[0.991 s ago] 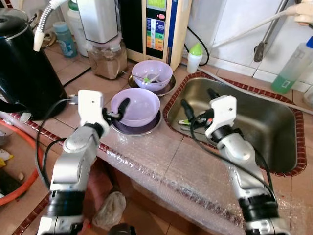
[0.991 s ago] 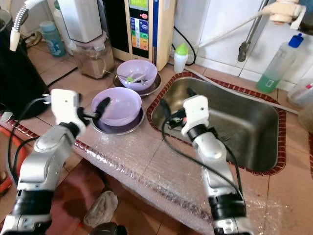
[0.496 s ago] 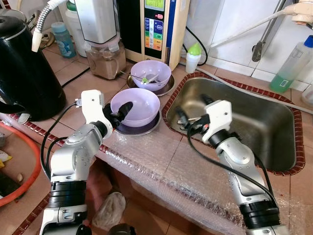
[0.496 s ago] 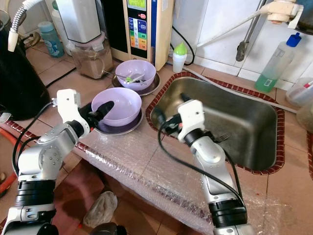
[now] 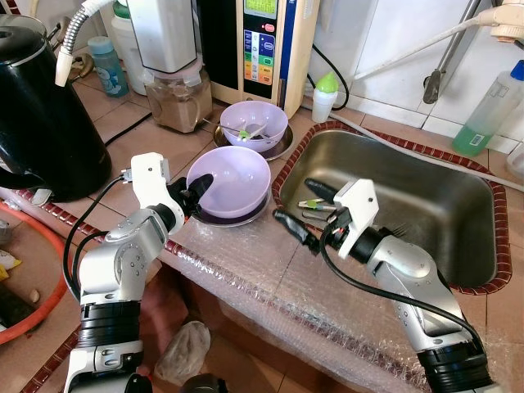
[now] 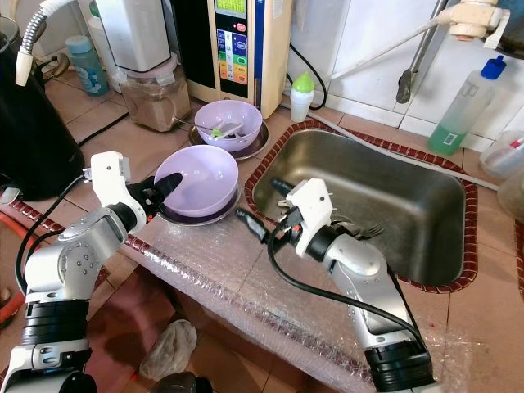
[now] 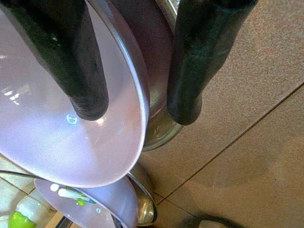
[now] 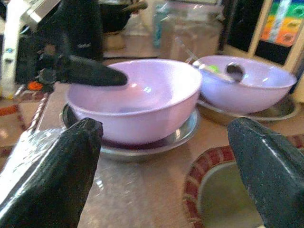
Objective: Kitchen organization
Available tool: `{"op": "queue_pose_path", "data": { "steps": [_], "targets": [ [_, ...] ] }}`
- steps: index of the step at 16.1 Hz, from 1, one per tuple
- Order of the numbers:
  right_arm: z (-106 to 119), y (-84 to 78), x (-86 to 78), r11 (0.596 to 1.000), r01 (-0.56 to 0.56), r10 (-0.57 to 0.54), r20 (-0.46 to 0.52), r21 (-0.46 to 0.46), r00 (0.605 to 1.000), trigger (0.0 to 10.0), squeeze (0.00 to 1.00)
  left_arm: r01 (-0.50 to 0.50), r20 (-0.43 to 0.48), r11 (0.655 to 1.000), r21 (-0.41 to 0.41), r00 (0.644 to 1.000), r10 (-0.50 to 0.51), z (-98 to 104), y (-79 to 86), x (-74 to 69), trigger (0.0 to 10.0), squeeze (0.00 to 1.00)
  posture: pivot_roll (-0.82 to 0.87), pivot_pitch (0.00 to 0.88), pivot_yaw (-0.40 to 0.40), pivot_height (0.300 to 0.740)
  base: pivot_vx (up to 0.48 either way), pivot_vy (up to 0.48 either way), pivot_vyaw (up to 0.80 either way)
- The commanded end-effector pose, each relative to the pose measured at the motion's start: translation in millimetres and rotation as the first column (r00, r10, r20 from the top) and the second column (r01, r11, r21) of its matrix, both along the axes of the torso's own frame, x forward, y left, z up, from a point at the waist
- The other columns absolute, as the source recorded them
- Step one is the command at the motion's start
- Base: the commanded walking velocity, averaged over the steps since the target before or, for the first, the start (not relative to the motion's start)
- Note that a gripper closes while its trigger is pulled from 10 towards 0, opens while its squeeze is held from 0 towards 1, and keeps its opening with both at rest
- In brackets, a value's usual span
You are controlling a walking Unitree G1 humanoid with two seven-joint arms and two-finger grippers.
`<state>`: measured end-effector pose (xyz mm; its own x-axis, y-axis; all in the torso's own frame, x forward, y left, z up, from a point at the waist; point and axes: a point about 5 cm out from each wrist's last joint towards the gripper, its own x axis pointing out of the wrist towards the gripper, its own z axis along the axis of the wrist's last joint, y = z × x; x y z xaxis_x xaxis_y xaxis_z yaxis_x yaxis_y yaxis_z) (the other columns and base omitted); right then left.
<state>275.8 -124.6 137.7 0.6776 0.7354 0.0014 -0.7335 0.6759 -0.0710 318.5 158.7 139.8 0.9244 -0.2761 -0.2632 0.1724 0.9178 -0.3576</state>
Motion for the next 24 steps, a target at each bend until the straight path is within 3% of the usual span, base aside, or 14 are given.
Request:
{"op": "queue_pose_path", "data": {
  "steps": [1,6,10,14,17,20,22,24],
  "targets": [
    [1,2.5,-3.6,0.999,-0.03,0.03,-0.002,-0.025,1.0,10.0,0.0,0.001,-0.004,1.0,0.007,1.0,-0.001,2,0.5,2.1,0.0,0.0,-0.05,0.0,0.018,0.74,0.0,0.0,0.0],
    [-17,-2.8,-4.9,0.986,-0.056,0.044,-0.079,-0.155,0.996,10.0,0.0,0.002,0.003,1.0,0.005,1.0,-0.002,2,0.2,1.1,0.0,0.0,-0.05,0.0,0.018,0.74,0.0,0.0,0.0],
    [-16,-0.3,-1.7,0.991,-0.03,0.021,-0.069,-0.128,0.997,10.0,0.0,0.004,0.022,1.0,-0.011,1.0,-0.003,4,-0.7,1.5,0.0,0.0,-0.05,0.0,0.019,0.74,0.0,0.0,0.0],
    [-19,2.6,-1.1,0.983,-0.001,-0.002,-0.021,-0.183,1.0,10.0,0.0,0.006,0.031,1.0,-0.004,1.0,-0.006,4,-1.8,0.2,0.0,0.0,-0.05,0.0,0.015,0.74,0.0,0.0,0.0],
    [-24,4.3,-3.4,0.979,-0.026,0.02,-0.035,-0.2,0.999,10.0,0.0,0.025,0.05,0.999,0.048,0.998,-0.027,3,-3.6,-0.7,0.0,0.0,-0.05,0.0,0.015,0.74,0.0,0.0,0.0],
    [-31,7.6,-6.2,0.98,-0.034,0.023,-0.055,-0.197,0.998,10.0,0.0,0.039,0.047,0.998,0.04,0.998,-0.041,-2,-6.8,-3.6,0.0,0.0,-0.04,0.0,0.013,0.74,0.0,0.0,0.0],
    [-26,7.7,-4.8,0.986,-0.022,0.019,-0.015,-0.165,1.0,10.0,0.0,0.025,0.116,0.998,0.054,0.993,-0.032,6,-7.0,-1.7,0.0,0.0,-0.04,0.0,0.013,0.74,0.0,0.0,0.0],
    [-9,4.2,5.5,0.997,0.068,-0.067,0.018,-0.027,0.998,10.0,0.0,0.018,0.304,0.981,0.192,0.95,-0.077,28,-10.6,0.2,0.0,0.0,-0.04,0.0,0.015,0.74,0.0,0.0,0.0]
  ]
}}
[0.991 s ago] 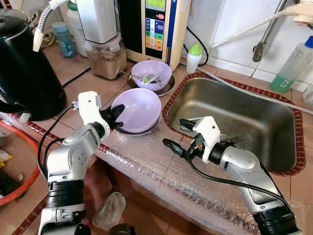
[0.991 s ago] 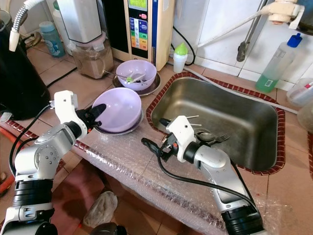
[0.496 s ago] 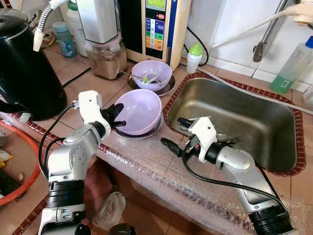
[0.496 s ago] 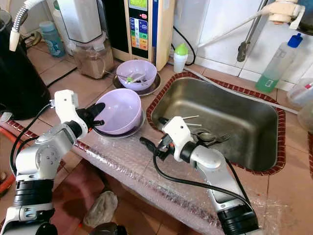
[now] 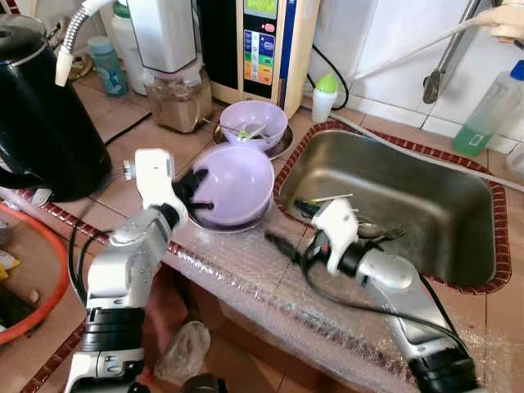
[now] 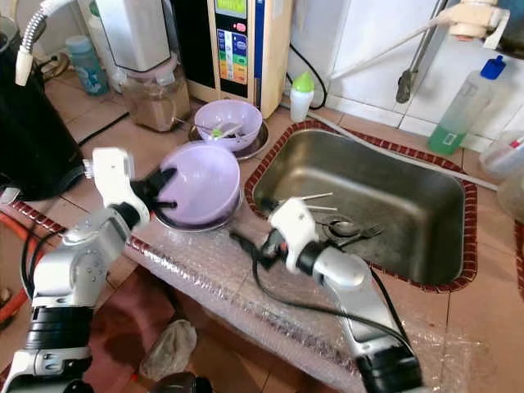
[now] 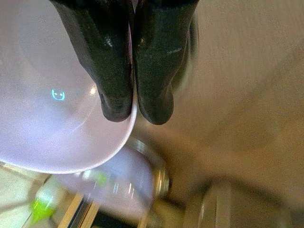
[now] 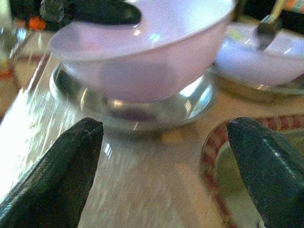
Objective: Kitchen organization
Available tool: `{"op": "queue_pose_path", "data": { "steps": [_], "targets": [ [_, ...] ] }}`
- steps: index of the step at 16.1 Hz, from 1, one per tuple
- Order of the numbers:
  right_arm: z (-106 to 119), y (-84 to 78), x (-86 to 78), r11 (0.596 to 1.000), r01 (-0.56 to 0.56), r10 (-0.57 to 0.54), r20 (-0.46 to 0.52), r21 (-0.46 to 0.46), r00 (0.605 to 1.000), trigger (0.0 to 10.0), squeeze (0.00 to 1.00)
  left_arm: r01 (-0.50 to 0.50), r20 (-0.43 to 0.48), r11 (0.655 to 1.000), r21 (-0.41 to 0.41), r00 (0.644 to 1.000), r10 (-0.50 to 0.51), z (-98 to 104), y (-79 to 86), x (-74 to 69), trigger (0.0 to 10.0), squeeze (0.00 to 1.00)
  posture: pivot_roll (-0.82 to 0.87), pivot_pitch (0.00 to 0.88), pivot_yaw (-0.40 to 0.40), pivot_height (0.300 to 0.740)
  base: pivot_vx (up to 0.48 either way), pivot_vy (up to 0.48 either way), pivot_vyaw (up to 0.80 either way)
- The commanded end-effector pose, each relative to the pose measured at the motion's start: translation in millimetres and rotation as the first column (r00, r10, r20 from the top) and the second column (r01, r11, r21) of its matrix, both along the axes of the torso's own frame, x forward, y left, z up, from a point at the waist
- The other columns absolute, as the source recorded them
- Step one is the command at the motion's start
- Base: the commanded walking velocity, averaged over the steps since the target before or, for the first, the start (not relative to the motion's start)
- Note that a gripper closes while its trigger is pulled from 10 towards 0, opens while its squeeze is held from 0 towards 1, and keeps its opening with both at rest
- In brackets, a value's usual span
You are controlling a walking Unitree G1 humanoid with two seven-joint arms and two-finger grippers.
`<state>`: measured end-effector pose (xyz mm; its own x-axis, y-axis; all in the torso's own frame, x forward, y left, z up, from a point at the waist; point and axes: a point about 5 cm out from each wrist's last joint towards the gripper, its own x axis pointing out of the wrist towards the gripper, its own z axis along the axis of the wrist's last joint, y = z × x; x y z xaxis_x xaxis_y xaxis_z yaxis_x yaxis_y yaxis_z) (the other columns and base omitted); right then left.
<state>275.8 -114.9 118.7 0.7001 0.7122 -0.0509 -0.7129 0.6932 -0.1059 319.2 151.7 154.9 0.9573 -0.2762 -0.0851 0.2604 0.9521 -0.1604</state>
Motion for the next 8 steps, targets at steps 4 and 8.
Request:
{"op": "queue_pose_path", "data": {
  "steps": [4,8],
  "targets": [
    [42,-2.4,16.3,0.938,0.074,-0.075,-0.011,0.339,0.997,10.0,0.0,-0.01,0.286,0.991,0.135,0.958,-0.03,36,-11.1,0.8,0.0,0.0,-0.04,0.0,0.015,0.74,0.0,0.0,0.0],
    [46,2.8,21.2,0.884,0.125,-0.086,-0.106,0.45,0.991,10.0,0.0,0.035,0.41,0.953,0.302,0.897,-0.163,43,-32.7,-4.8,0.0,0.0,-0.05,0.0,0.015,0.74,0.0,0.0,0.0]
  ]
}}
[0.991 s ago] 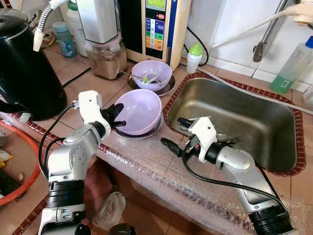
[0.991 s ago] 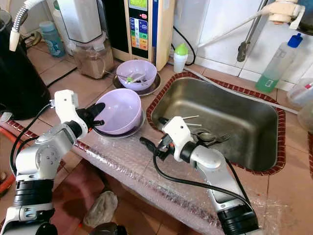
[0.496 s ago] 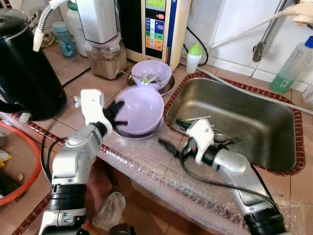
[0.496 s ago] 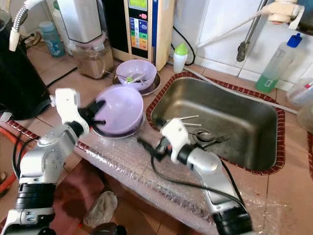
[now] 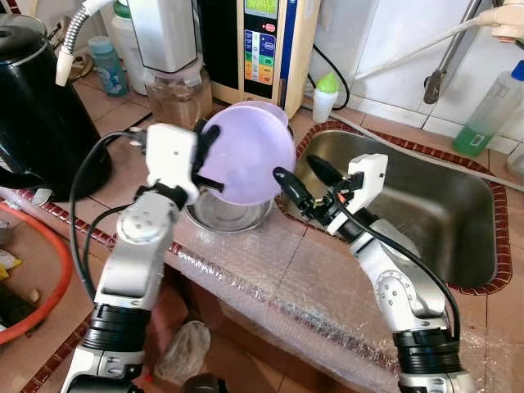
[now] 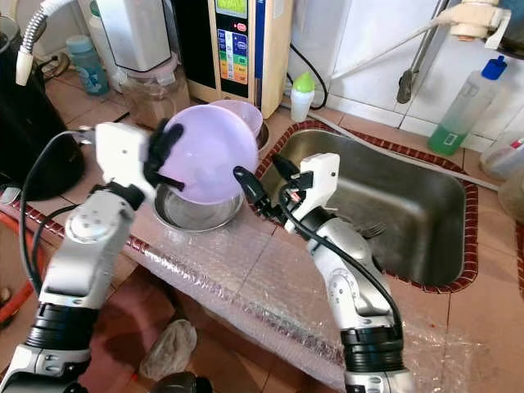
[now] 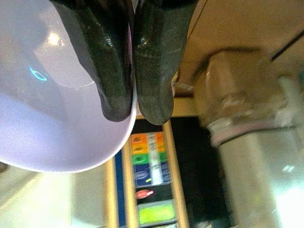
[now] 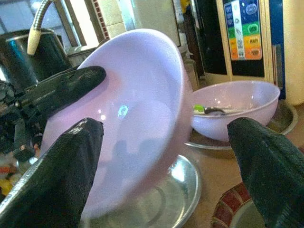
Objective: Kitchen organization
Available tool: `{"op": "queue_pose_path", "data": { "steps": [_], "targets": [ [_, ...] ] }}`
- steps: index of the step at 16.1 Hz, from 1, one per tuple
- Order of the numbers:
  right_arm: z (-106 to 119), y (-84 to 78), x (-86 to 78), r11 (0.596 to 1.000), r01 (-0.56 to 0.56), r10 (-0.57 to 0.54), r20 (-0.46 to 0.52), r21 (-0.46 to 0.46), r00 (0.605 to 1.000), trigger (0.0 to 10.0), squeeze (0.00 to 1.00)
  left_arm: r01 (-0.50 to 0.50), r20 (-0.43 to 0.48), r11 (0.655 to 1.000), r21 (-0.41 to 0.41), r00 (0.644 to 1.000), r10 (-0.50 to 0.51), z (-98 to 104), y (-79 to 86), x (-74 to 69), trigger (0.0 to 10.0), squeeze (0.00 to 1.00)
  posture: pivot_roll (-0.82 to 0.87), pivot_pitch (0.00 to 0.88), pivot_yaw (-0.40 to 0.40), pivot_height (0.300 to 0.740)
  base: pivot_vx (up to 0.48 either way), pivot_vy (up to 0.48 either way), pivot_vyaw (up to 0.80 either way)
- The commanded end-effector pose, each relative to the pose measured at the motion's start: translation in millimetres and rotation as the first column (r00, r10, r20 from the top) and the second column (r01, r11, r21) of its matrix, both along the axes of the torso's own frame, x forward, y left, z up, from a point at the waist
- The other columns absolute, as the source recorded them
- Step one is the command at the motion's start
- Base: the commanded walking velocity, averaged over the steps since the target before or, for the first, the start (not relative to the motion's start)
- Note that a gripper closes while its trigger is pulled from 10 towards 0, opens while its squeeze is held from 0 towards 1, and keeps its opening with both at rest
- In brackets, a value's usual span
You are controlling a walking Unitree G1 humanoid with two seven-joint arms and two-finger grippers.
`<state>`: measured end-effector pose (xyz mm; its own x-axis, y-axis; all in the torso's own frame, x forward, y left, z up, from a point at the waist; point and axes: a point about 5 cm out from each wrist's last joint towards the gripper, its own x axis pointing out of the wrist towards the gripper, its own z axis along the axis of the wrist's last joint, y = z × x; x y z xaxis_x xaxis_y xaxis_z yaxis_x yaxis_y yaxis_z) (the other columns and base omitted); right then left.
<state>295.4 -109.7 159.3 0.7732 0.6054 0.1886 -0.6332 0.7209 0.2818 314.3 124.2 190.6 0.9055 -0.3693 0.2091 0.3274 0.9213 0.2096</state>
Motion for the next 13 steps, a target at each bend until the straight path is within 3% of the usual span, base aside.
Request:
{"op": "queue_pose_path", "data": {
  "steps": [1,2,3,7,8,13],
  "targets": [
    [4,1.6,2.5,1.0,0.005,-0.005,-0.019,0.019,1.0,10.0,0.0,0.043,0.07,0.999,0.019,0.997,-0.044,9,-9.4,-1.6,0.0,0.0,-0.05,0.0,0.015,0.74,0.0,0.0,0.0],
    [-1,5.6,5.2,1.0,0.019,-0.02,-0.053,-0.016,0.998,1.4,0.0,0.068,0.091,0.997,0.02,0.993,-0.07,11,-13.9,-3.6,0.0,0.0,-0.05,0.0,0.015,0.74,0.0,0.0,0.0],
    [-4,10.0,8.8,0.999,0.04,-0.043,-0.088,-0.028,0.995,0.0,0.0,0.096,0.134,0.994,0.056,0.986,-0.103,13,-19.3,-6.6,0.0,0.0,-0.05,0.0,0.015,0.74,0.0,0.0,0.0],
    [-2,8.9,20.0,0.991,0.132,-0.136,-0.165,-0.035,0.977,0.0,0.0,0.111,0.204,0.986,0.126,0.97,-0.135,14,-24.1,-11.4,0.0,0.0,-0.05,0.0,0.015,0.74,0.0,0.0,0.0],
    [-2,2.9,24.4,0.983,0.182,-0.183,-0.217,-0.024,0.959,0.0,0.0,0.1,0.217,0.984,0.145,0.967,-0.13,12,-23.7,-11.9,0.0,0.0,-0.04,0.0,0.013,0.74,0.0,0.0,0.0],
    [-5,-10.8,33.5,0.952,0.299,-0.304,-0.29,-0.061,0.908,0.0,0.0,0.087,0.256,0.978,0.19,0.957,-0.134,10,-24.8,-12.0,0.0,0.0,-0.05,0.0,0.01,0.74,0.0,0.0,0.0]
  ]
}}
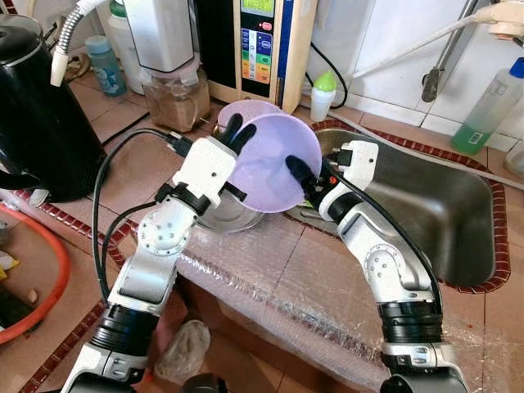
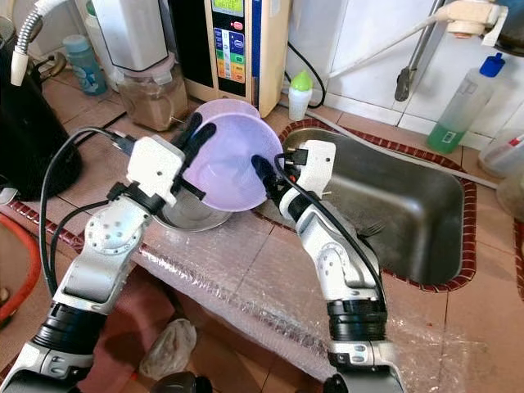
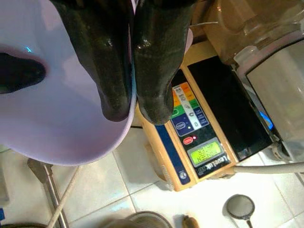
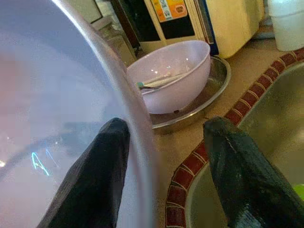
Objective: Kitchen organization
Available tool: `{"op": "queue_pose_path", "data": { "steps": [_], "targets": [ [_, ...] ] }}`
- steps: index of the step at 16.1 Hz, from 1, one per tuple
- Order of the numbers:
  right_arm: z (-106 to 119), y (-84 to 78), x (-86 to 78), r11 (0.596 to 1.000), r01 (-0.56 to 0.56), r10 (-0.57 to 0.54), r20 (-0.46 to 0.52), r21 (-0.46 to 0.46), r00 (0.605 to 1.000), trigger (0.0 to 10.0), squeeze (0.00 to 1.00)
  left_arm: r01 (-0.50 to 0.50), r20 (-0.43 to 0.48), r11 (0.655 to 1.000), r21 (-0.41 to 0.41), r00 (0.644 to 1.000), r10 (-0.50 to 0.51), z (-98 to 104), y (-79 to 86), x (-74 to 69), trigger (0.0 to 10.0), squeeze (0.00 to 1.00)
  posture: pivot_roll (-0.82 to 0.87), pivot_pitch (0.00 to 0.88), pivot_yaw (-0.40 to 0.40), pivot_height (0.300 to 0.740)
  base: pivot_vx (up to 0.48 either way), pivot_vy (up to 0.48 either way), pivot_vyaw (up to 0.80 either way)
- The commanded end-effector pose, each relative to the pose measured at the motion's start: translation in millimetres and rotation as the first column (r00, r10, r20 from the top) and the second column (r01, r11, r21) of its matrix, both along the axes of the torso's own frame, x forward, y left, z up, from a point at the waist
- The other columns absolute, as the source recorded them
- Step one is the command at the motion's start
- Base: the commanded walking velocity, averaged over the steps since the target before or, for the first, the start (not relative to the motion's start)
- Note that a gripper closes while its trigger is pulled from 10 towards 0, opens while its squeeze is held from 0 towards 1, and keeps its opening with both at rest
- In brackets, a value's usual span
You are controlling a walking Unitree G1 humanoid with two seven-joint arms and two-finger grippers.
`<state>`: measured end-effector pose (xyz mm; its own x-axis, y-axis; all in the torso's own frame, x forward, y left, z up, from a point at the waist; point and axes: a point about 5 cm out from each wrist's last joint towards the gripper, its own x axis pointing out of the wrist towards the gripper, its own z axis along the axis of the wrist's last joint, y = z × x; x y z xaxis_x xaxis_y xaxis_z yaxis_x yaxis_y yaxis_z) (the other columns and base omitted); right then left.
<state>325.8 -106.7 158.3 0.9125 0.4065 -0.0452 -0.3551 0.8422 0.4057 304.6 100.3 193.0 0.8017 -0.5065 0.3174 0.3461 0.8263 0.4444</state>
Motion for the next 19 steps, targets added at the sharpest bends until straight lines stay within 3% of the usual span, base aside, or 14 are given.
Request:
{"op": "queue_pose_path", "data": {
  "steps": [1,10,11,12,13,14,19],
  "targets": [
    [-4,-15.1,4.0,0.996,0.088,-0.089,-0.042,-0.018,0.995,0.0,0.0,0.016,0.056,1.0,0.001,0.998,-0.016,8,-1.4,-2.5,0.0,0.0,-0.05,0.0,0.01,0.74,0.0,0.0,0.0],
    [-9,-24.0,5.1,0.994,0.114,-0.113,-0.088,0.006,0.99,0.0,0.0,0.011,0.074,1.0,0.02,0.997,-0.012,5,-3.5,-1.8,0.0,0.0,-0.05,0.0,0.005,0.74,0.0,0.0,0.0],
    [-9,-25.7,5.4,0.993,0.12,-0.119,-0.089,0.005,0.989,0.0,0.0,0.009,0.071,1.0,0.019,0.997,-0.01,4,-3.2,-1.3,0.4,0.0,-0.05,0.0,0.002,0.74,0.0,0.0,0.0],
    [-10,-27.2,5.5,0.992,0.124,-0.123,-0.09,0.005,0.988,0.0,0.0,0.005,0.065,1.0,0.024,0.998,-0.007,3,-2.5,-0.5,2.8,0.0,-0.05,0.0,0.001,0.74,0.0,0.0,0.0],
    [-12,-28.6,5.1,0.992,0.13,-0.128,-0.095,0.006,0.987,0.0,0.0,0.006,0.042,1.0,0.021,0.999,-0.007,0,-1.6,1.0,10.0,0.55,-0.05,0.0,-0.004,0.74,0.0,0.0,0.0],
    [-16,-31.4,3.6,0.99,0.138,-0.137,-0.109,0.005,0.985,0.0,0.0,0.004,0.031,1.0,0.01,1.0,-0.004,-2,-0.9,2.0,10.0,1.0,-0.05,0.0,-0.024,0.74,0.0,0.0,0.0],
    [-27,-32.6,0.9,0.986,0.167,-0.166,-0.133,-0.003,0.977,0.0,0.0,0.015,-0.029,1.0,0.015,0.999,-0.015,-11,7.0,4.0,10.0,1.0,-0.04,0.0,0.004,0.74,0.0,0.0,0.0]
  ]
}}
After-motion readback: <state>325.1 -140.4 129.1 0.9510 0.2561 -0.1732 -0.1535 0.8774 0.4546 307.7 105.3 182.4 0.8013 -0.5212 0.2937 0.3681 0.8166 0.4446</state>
